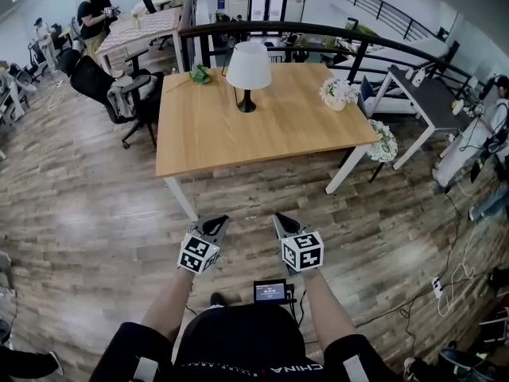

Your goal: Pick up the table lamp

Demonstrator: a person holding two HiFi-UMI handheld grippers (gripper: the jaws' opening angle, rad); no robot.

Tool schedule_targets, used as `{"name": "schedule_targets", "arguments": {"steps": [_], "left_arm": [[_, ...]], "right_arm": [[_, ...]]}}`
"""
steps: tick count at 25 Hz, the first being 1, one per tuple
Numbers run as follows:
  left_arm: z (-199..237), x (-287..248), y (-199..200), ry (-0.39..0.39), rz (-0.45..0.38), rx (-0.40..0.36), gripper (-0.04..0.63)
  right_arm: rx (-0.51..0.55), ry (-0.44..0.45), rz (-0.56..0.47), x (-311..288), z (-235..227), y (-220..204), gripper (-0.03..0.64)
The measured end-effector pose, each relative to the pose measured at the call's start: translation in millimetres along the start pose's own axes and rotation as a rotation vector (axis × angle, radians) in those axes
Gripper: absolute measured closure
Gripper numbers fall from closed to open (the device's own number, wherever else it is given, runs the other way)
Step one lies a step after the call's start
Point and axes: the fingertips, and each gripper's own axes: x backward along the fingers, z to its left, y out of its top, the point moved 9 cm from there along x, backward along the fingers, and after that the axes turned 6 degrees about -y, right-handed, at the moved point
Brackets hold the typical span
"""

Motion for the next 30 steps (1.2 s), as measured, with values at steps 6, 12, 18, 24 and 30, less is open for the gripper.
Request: {"name": "schedule_targets", "arguments": {"steps": [6, 12, 18, 24, 30], "left_arm": [[-7, -18, 2, 0.051, 0.018, 0.019, 0.577], [-21, -28, 2, 0.091, 0.027, 0.024, 0.577], [-2, -49, -3, 0.093, 0.042, 0.039, 0.577], [51, -87, 2, 0.063, 0.036, 0.038, 0.577], [124, -119, 24, 0.031, 0.010, 0.036, 0.577]], "right_arm": [[-0.019, 0.024, -0.011, -1, -30, 1, 0.588], [-0.026, 0.070, 0.006, -6, -51, -6, 0.588], [-0.038, 0.074, 0.023, -29, -64, -6, 0.588], [-0.049, 0.029, 0.036, -74, -83, 8, 0.588], [-0.042, -0.010, 0.037, -134, -92, 50, 0.588]]}}
